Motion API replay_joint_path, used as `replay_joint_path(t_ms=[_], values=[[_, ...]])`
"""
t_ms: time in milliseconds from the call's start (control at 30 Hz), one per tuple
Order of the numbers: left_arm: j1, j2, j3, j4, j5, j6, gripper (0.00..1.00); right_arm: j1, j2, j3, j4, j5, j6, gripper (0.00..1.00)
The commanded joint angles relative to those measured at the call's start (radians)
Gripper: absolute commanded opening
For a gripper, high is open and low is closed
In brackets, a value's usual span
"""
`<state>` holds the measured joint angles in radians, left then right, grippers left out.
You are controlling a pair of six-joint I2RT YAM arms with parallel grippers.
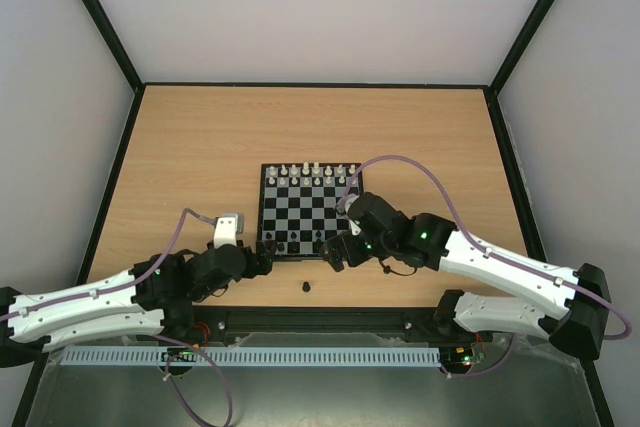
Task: Set up the chess pieces on the board
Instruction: Pick up the chess piece at the center of the board.
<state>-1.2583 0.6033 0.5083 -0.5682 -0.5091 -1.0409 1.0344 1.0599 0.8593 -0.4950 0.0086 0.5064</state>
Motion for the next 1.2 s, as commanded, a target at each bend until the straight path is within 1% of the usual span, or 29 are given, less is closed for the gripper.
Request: replay_joint_path(t_ms=[0, 133, 267, 400, 533, 667, 867, 1067, 1167], values=[[-0.004, -0.029, 0.044, -0.001, -0.016, -0.007, 0.99, 0.004, 0.008, -0.02, -0.018, -0.045, 0.012, 0.99], [-0.004, -0.09, 0.082, 0.018, 0.013, 0.044, 0.99, 0.019, 0.051, -0.024, -0.002, -0.059, 0.012, 0.99], [-0.004, -0.128, 0.138, -0.032, 0.007, 0.067, 0.99, 0.05, 0.098, -0.023, 0.02, -0.055, 0.017, 0.99], [-0.004, -0.156, 0.146, -0.047, 0.007, 0.079, 0.99, 0.11, 0.178, 0.0, 0.015, -0.005, 0.028, 0.99], [-0.004, -0.163, 0.136, -0.027, 0.01, 0.102, 0.99, 0.169, 0.261, 0.034, 0.009, 0.041, 0.04, 1.0], [-0.004, -0.15, 0.152, -0.032, 0.028, 0.121, 0.99, 0.206, 0.327, 0.058, 0.028, 0.053, 0.051, 0.92], [-0.004, -0.2, 0.133, -0.046, 0.04, 0.121, 0.99, 0.252, 0.444, 0.096, 0.05, 0.073, 0.074, 0.74], [-0.004, -0.235, 0.11, -0.031, 0.054, 0.119, 0.99, 0.3, 0.521, 0.133, 0.054, 0.111, 0.101, 0.66], [-0.004, -0.234, 0.105, -0.025, 0.061, 0.123, 0.99, 0.305, 0.558, 0.151, 0.05, 0.131, 0.11, 0.59]])
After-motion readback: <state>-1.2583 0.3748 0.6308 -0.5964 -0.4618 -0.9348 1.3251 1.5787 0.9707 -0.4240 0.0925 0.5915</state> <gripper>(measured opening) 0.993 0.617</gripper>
